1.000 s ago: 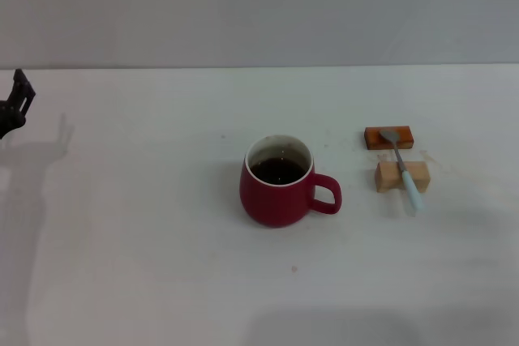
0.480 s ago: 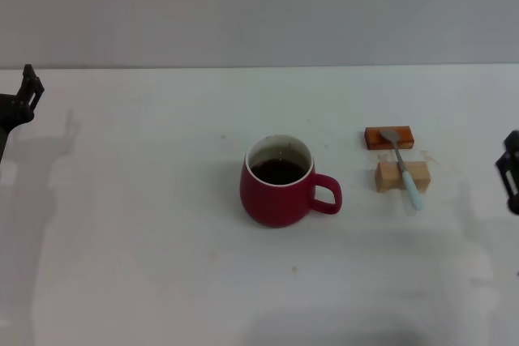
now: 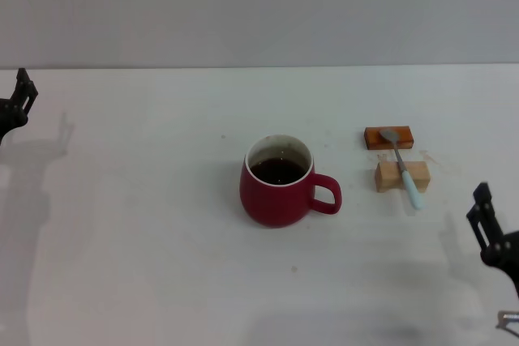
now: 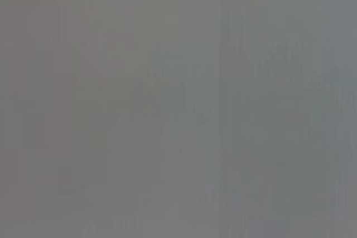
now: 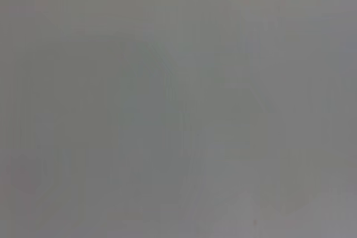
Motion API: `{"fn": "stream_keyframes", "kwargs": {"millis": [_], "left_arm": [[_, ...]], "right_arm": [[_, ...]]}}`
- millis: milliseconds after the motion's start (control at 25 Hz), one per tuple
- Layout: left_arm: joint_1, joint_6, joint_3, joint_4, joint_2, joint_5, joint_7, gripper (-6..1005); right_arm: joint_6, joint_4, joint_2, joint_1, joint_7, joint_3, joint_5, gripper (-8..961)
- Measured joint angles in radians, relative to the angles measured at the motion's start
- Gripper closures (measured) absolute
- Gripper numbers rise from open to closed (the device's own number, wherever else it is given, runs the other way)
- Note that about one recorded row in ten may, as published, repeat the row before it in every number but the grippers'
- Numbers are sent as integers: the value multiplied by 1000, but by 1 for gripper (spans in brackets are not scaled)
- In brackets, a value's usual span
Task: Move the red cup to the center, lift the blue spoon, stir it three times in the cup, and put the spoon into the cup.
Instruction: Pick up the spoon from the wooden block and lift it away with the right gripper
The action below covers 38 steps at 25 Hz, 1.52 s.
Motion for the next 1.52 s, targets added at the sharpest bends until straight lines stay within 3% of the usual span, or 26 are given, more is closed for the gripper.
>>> {"fn": "stream_keyframes", "kwargs": {"millis": [520,1160,1520], "left_arm": [[7,3,-8,9,6,-2,0,159],[7,28,-16,9,5,0,-7,159],[4,36,-16,8,2,0,-11,159]], "right_arm": [[5,-84,2,34,3,-118,63,195],[46,-215,6,236,72,-257,290,198],[70,-223,5,266,75,-263,291,199]]}}
